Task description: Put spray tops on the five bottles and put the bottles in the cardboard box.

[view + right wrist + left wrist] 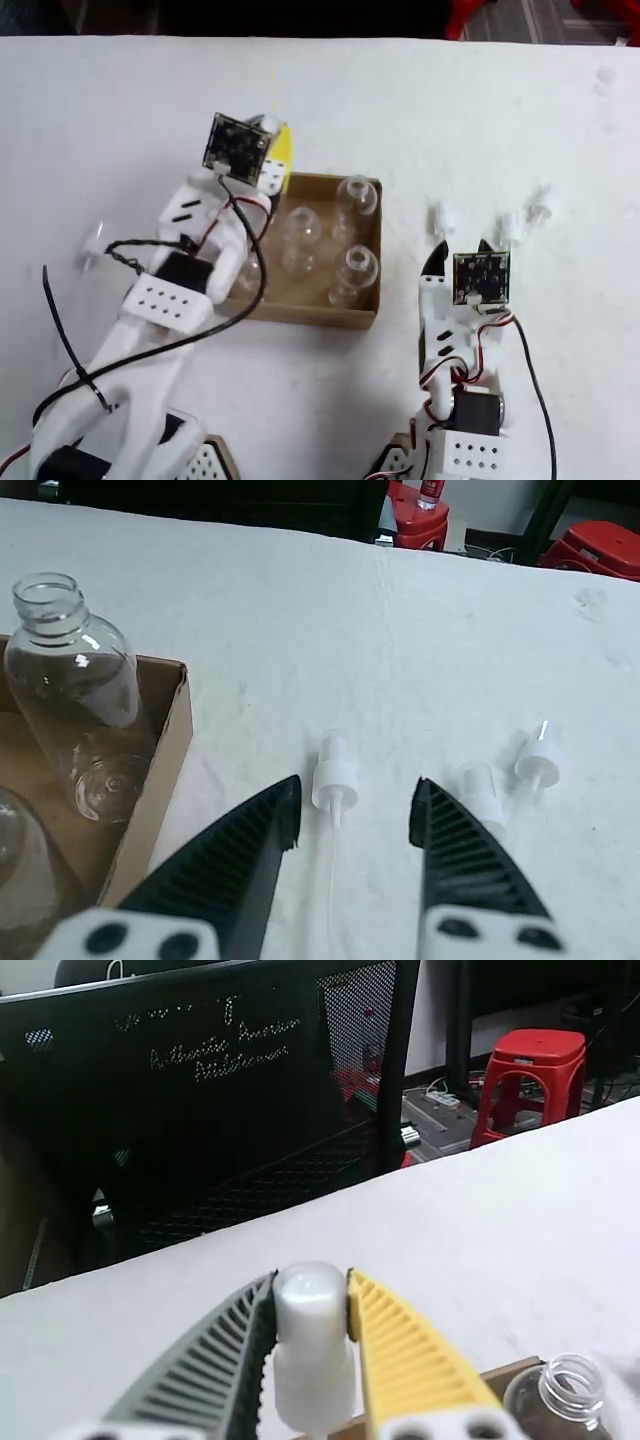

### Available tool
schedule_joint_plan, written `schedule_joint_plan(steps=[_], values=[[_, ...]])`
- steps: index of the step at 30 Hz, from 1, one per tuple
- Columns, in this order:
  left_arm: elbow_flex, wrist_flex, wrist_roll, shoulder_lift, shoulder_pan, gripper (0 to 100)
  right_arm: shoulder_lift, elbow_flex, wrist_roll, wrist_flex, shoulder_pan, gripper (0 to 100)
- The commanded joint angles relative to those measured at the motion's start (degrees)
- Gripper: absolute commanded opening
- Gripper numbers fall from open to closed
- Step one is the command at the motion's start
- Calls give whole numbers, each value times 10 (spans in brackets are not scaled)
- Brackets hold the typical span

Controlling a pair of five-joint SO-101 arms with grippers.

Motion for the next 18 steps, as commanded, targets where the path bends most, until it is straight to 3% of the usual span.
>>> schedule_joint_plan(steps=[1, 9, 15, 18], values=[[-6, 47, 43, -8, 4, 24, -2, 5, 7, -4, 0, 159], [33, 67, 47, -87, 6, 32, -3, 5, 7, -4, 0, 159], [79, 63, 48, -131, 3, 178, -3, 5, 7, -4, 0, 159], [85, 63, 48, -131, 3, 166, -3, 5, 7, -4, 0, 159]])
